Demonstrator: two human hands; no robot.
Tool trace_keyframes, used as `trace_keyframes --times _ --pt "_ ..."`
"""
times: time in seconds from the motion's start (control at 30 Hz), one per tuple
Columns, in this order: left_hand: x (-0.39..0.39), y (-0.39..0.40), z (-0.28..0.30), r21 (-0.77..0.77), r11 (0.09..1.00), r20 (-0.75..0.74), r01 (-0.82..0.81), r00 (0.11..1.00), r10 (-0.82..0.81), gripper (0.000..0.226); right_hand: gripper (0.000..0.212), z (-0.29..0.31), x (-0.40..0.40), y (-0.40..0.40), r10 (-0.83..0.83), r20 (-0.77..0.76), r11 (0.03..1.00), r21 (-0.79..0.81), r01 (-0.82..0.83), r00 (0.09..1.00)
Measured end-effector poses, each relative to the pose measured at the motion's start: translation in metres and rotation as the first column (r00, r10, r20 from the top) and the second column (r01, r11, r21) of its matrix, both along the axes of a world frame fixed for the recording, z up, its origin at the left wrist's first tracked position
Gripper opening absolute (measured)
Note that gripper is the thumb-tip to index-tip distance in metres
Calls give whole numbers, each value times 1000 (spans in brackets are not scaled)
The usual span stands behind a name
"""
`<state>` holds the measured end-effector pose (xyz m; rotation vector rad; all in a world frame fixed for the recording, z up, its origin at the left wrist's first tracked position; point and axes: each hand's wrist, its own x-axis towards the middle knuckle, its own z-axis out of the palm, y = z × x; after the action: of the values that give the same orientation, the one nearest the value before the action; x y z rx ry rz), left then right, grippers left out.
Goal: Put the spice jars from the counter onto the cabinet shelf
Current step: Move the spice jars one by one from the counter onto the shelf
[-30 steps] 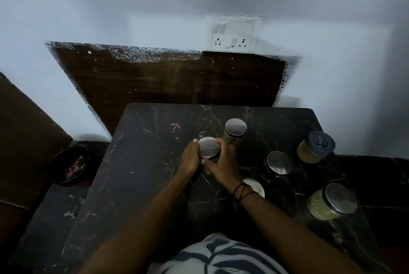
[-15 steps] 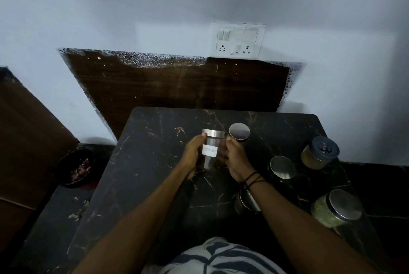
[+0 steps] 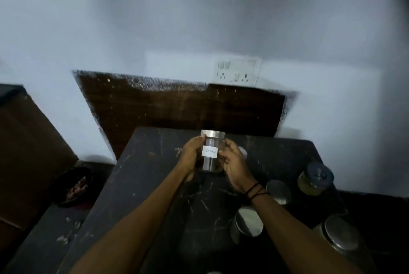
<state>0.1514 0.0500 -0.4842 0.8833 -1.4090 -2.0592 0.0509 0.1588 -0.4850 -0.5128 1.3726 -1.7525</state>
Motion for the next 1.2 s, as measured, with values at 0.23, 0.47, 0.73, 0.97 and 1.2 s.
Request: trace_keyframes --times 0.23,0.47,0.73,0.97,1.2 --pt "-22 -23 137 -223 975 -210 -10 977 -38 43 42 127 -29 -31 -52 -223 979 -202 6 973" --pt "-37 -30 285 -415 902 -395 -115 916 -65 24 26 267 -49 -46 -199 -380 906 -423 22 904" --pt "-49 -30 392 -506 815 -530 -283 847 -35 17 23 372 -50 -45 -408 -503 786 -619 13 762" --pt "-65 -39 437 -523 762 -563 -381 826 26 23 30 416 -67 -53 -497 -607 779 -627 10 620" --pt "-90 -70 480 -552 652 -556 -520 812 177 15 43 466 -89 -93 -548 -728 827 -547 132 412"
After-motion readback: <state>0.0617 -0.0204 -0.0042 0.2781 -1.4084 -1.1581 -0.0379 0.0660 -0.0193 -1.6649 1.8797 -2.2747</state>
